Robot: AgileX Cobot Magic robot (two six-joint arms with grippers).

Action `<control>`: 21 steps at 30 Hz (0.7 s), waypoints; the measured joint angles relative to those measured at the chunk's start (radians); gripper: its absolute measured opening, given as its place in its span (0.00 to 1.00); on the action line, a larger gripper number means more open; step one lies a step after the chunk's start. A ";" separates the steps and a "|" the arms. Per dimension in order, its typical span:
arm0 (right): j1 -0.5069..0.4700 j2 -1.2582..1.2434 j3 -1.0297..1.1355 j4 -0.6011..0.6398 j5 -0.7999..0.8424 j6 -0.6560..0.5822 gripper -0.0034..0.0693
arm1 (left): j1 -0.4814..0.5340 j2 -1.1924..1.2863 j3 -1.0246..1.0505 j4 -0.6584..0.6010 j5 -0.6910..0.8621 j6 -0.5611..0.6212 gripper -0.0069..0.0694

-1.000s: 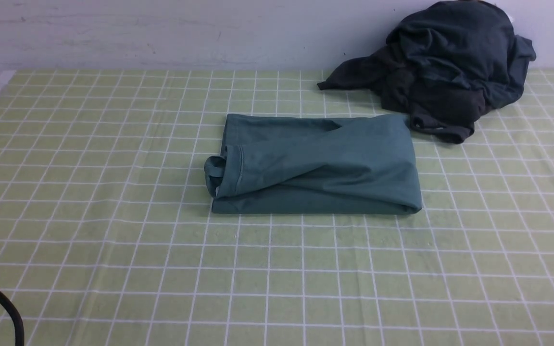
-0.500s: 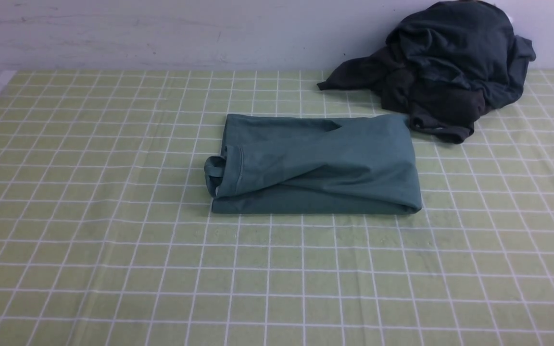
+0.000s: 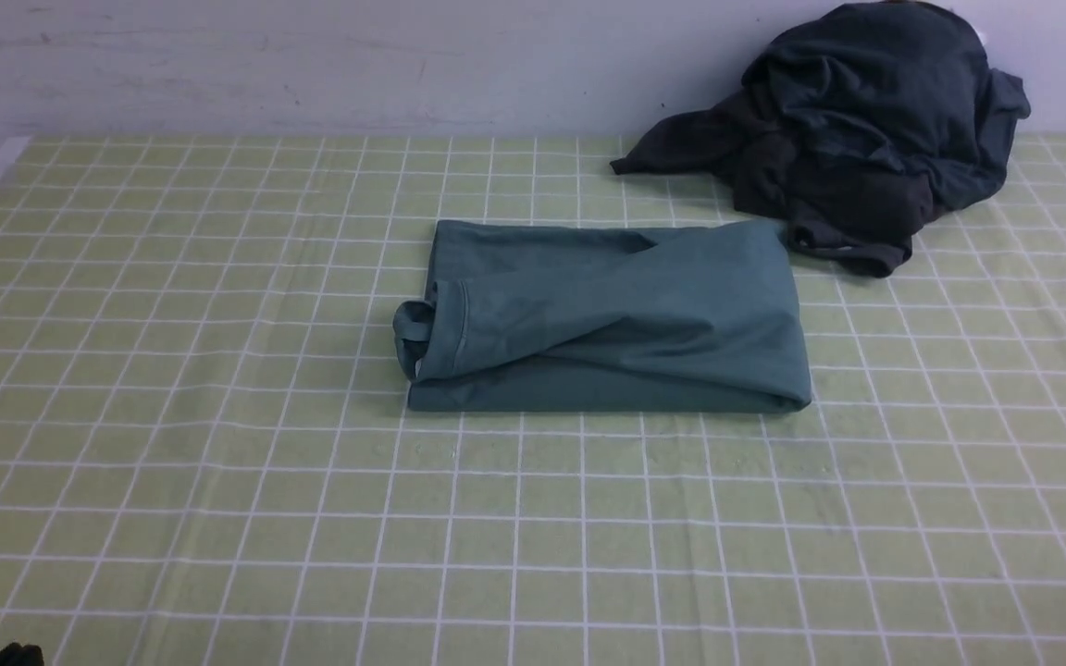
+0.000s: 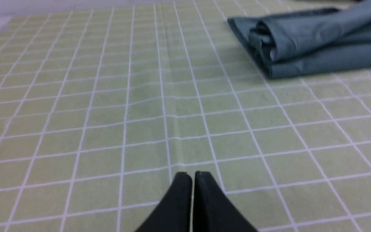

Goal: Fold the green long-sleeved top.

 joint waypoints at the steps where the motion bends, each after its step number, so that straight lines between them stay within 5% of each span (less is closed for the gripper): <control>1: 0.000 0.000 0.000 0.000 0.000 0.000 0.03 | 0.000 0.000 0.000 -0.002 0.002 0.012 0.09; 21: 0.000 0.000 0.000 0.000 0.000 0.003 0.03 | 0.000 0.000 -0.002 -0.006 0.010 0.030 0.09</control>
